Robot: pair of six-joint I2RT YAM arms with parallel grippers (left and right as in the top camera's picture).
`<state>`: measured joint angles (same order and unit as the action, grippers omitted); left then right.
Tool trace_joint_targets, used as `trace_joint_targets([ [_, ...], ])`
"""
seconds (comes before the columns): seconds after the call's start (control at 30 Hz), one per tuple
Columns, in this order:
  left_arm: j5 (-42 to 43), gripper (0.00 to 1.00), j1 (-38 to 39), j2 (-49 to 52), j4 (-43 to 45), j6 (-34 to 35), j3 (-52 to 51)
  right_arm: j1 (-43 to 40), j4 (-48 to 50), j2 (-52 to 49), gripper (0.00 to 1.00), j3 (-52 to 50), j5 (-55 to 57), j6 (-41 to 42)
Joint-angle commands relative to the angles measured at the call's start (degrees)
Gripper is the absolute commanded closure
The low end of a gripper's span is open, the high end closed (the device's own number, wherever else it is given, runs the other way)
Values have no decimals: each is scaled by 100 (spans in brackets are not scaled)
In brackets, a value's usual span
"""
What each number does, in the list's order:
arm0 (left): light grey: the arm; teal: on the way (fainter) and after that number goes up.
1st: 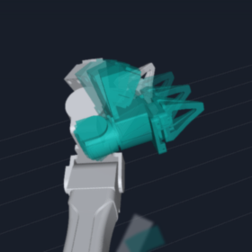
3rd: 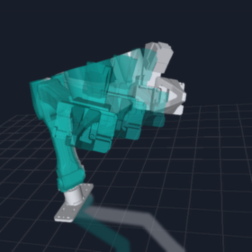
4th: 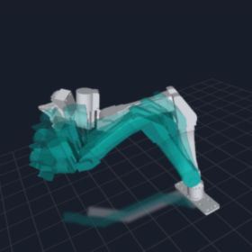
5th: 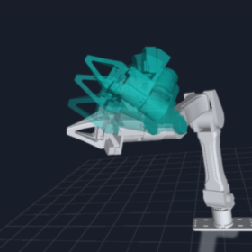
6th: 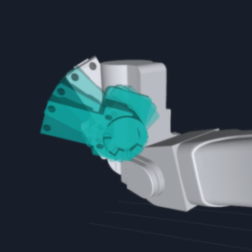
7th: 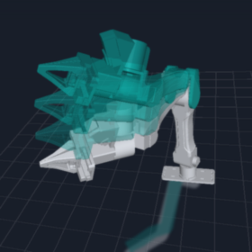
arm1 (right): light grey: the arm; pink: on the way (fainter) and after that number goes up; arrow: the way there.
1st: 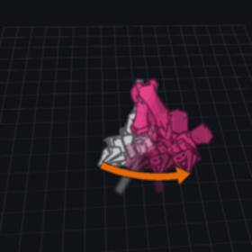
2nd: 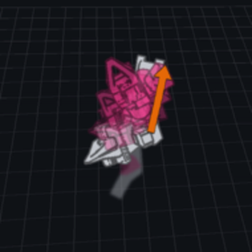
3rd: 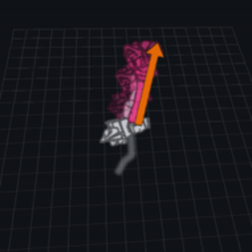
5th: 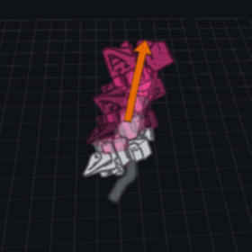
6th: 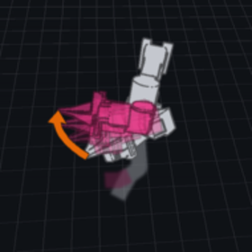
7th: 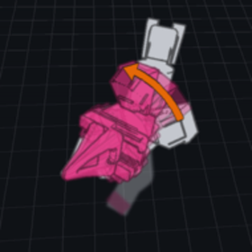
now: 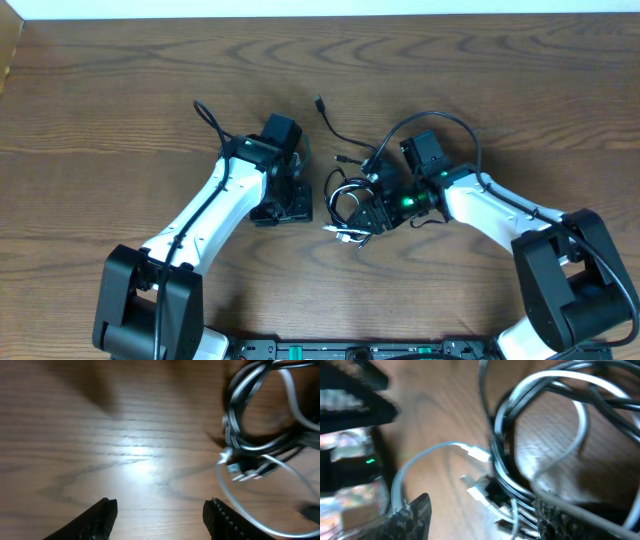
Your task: Untangle cables
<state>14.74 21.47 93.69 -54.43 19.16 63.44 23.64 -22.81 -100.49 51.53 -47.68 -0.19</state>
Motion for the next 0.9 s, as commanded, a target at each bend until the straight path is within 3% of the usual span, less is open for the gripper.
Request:
trace_joint_targets([
  [0.0, -522, 39, -31, 61, -146, -125, -37, -275, -35, -22, 36, 302, -1384, -420],
  [0.13, -535, 38, -31, 61, -166, -103, -37, -450, -157, -24, 34, 315, -1554, -542],
  [0.3, -540, 38, -31, 61, -140, -111, -39, -284, -903, -24, 34, 293, -977, -1346],
  [0.5, -538, 37, -31, 61, -81, -111, -39, 140, -846, -24, 37, 195, -122, -1377],
  [0.67, -535, 37, -31, 61, 50, -107, -39, 461, -116, -24, 57, 199, -131, -680],
  [0.73, -531, 37, -31, 61, 85, -107, -39, 483, 90, -24, 83, 264, -133, -396],
  [0.77, -518, 37, -31, 61, 85, -109, -39, 450, 98, -24, 89, 348, -151, -234],
  [0.83, -514, 37, -31, 61, 72, -109, -39, 348, 31, -15, 83, 538, -369, -109],
  [0.87, -514, 38, -31, 61, 70, -109, -39, 284, -44, -11, 72, 638, -498, -111],
])
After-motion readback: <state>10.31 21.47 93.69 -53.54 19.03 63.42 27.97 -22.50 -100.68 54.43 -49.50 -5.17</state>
